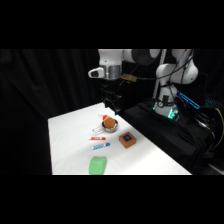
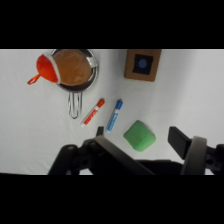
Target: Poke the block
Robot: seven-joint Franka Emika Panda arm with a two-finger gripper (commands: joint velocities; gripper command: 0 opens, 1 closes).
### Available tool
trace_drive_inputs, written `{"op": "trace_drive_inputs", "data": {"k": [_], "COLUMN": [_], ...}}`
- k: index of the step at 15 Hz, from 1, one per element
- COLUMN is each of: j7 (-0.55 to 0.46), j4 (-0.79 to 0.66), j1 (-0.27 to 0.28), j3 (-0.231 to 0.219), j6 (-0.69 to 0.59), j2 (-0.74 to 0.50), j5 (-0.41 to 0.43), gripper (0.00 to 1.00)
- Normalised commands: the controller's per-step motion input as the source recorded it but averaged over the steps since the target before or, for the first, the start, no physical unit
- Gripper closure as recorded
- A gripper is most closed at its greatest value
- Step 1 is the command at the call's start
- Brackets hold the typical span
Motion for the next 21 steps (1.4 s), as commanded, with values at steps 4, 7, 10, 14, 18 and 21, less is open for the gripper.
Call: {"op": "trace_drive_inputs", "data": {"k": [4, 7, 10, 14, 18, 21], "j7": [0.02, 0.11, 0.18, 0.17, 0.13, 0.10], "j4": [-0.07, -0.25, -0.31, -0.30, -0.29, -0.31], "j1": [0.003, 0.049, 0.062, 0.048, 0.032, 0.031], "j3": [0.030, 0.078, 0.083, 0.066, 0.047, 0.041], "j6": [0.04, 0.16, 0.25, 0.26, 0.27, 0.35], "j2": [-0.05, -0.17, -0.22, -0.23, -0.16, -0.08], "j5": [0.045, 0.048, 0.027, -0.004, -0.018, -0.007], "gripper": [0.00, 0.00, 0.27, 0.60, 0.93, 1.00]}}
